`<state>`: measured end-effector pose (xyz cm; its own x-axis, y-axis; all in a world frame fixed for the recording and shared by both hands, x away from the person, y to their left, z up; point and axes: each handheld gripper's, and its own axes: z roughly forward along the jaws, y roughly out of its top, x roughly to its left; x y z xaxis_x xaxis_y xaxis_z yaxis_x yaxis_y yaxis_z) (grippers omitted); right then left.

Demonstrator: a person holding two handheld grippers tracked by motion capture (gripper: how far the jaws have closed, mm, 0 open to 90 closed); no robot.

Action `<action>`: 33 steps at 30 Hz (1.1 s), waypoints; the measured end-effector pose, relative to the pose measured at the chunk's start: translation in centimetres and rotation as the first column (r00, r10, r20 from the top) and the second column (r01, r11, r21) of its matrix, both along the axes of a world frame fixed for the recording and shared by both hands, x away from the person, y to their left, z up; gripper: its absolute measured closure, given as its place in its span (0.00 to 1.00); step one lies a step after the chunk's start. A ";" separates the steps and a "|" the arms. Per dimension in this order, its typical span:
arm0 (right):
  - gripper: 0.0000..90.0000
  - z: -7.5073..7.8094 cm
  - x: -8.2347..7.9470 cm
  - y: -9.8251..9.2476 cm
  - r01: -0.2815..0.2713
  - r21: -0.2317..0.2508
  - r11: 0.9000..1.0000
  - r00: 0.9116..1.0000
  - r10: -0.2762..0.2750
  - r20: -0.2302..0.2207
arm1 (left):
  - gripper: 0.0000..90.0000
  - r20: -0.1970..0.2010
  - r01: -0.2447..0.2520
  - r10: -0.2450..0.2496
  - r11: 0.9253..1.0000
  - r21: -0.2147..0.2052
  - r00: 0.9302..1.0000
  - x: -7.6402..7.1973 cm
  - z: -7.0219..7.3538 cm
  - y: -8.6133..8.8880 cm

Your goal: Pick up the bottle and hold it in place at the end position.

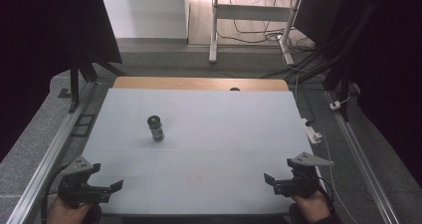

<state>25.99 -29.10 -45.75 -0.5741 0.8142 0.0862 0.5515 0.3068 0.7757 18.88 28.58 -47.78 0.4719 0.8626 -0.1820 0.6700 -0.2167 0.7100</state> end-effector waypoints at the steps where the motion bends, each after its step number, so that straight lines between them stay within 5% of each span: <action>1: 0.00 0.0 0.1 -0.1 -0.001 0.002 1.000 1.000 0.001 -0.004 | 0.00 -0.005 0.003 -0.003 1.000 0.005 1.000 0.1 0.0 0.0; 12: 0.00 -0.1 0.3 -0.2 -0.013 0.016 1.000 0.999 0.014 -0.032 | 0.00 -0.032 0.021 -0.020 0.998 0.057 0.999 0.3 -0.1 -0.7; 33: 0.00 -0.1 0.2 0.3 -0.047 -0.020 0.999 0.999 0.047 -0.027 | 0.00 -0.043 0.014 -0.013 0.999 0.034 0.999 0.5 0.0 -0.5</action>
